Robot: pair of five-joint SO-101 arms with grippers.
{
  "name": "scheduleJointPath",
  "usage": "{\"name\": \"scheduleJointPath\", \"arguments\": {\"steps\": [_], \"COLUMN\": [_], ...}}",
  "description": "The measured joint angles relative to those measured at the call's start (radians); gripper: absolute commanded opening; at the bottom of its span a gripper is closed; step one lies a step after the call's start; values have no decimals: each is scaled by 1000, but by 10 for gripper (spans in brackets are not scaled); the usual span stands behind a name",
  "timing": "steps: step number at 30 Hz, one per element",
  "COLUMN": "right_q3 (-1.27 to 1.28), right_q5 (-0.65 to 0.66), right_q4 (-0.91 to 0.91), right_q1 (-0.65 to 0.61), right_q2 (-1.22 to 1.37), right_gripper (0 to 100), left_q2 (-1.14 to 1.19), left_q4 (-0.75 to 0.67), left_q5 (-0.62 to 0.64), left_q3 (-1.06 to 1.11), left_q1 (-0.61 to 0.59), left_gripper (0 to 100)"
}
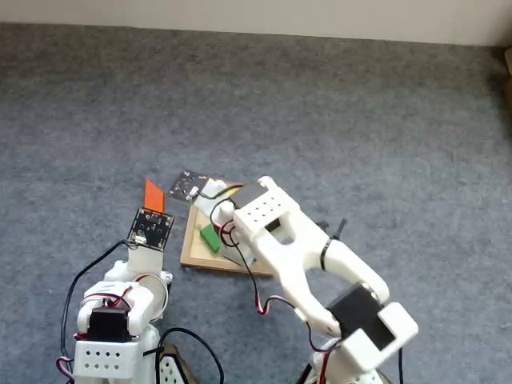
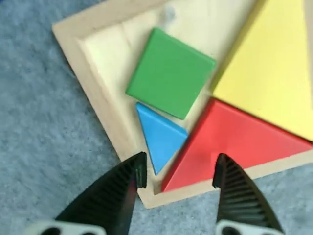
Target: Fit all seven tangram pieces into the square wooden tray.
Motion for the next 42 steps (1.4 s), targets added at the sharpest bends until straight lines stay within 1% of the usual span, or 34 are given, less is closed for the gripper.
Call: {"name": "scheduleJointPath", "arguments": {"steps": [5, 9, 13, 20, 27, 31, 36, 40, 42], "right_q3": [0, 18, 124, 414, 724, 853, 984, 1063, 1105], "right_q5": [0, 0, 0, 0, 0, -2, -138, -258, -327], "right_q4": [63, 133, 173, 172, 120, 107, 106, 60, 48], "right_q1": [15, 86, 169, 321, 422, 479, 512, 552, 549], "right_q2": [-127, -245, -387, -720, -1063, -1232, -1419, -1534, -1590], "right_gripper": [60, 7, 5, 5, 5, 6, 6, 6, 6], "left_q2": [0, 0, 0, 0, 0, 0, 0, 0, 0], "left_q4": [0, 0, 0, 0, 0, 0, 0, 0, 0], "left_q5": [0, 0, 0, 0, 0, 0, 0, 0, 0], "left_q3": [0, 0, 0, 0, 0, 0, 0, 0, 0], "left_q1": [0, 0, 0, 0, 0, 0, 0, 0, 0], "left_gripper": [7, 7, 7, 7, 7, 7, 7, 7, 7]}}
